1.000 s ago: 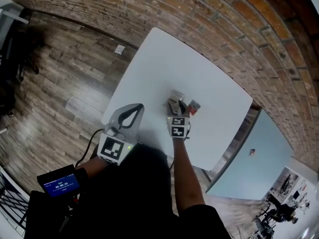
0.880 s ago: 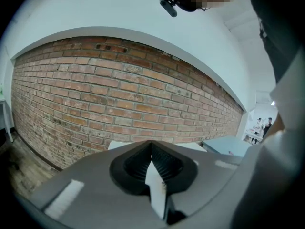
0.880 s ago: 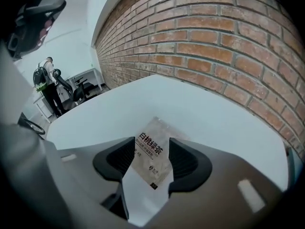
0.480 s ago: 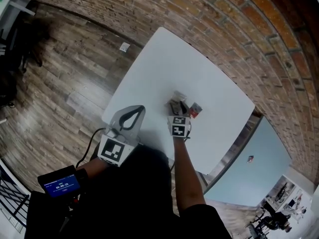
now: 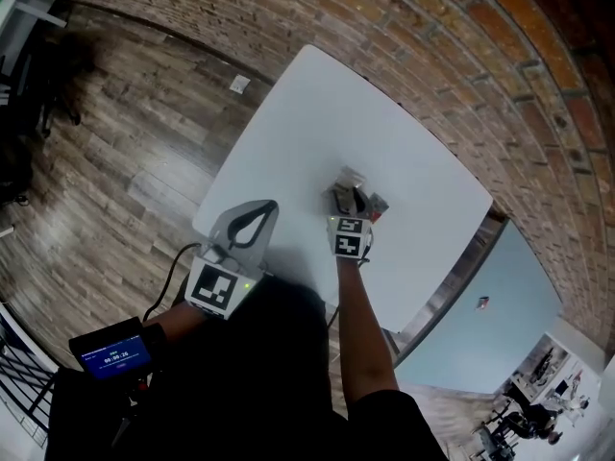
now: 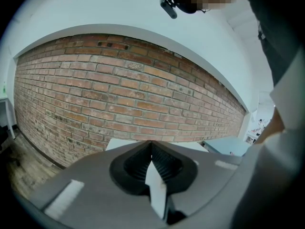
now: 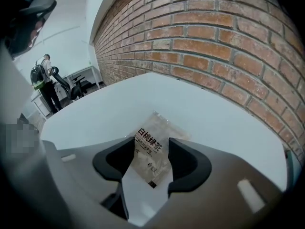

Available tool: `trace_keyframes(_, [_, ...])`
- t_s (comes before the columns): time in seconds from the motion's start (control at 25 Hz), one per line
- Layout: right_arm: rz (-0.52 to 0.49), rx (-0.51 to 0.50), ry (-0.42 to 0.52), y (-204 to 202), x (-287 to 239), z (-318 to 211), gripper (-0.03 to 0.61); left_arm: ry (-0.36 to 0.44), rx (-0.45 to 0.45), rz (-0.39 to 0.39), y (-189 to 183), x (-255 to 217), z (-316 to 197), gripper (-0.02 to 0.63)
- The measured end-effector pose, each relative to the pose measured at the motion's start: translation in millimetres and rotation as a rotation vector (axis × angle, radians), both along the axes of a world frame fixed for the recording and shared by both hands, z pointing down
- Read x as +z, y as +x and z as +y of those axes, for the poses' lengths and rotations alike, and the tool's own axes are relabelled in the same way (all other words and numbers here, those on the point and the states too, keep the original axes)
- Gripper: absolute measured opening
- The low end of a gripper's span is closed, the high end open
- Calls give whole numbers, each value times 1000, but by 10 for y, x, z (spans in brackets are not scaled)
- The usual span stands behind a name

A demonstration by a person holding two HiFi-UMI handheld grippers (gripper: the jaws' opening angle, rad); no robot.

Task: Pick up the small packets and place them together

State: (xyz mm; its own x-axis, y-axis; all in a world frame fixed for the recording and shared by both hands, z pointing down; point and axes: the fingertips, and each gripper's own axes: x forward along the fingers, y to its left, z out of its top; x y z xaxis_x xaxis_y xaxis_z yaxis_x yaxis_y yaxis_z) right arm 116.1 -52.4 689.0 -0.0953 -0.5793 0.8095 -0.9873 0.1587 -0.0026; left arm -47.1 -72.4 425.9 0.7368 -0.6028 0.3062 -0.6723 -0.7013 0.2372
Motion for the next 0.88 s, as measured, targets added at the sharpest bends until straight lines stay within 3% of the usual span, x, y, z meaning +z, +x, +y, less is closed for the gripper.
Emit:
trace_keyframes(0.16, [-48, 10, 44, 1, -102, 7, 245, 2, 14, -34, 42, 26, 35, 0])
trace_keyframes(0.52, [-22, 7, 96, 252, -348, 147, 244, 20, 11, -29, 130, -21, 41, 0])
trace_keyframes(0.88, [-10, 64, 82, 677, -333, 498, 230, 64, 16, -32, 306, -117, 194, 0])
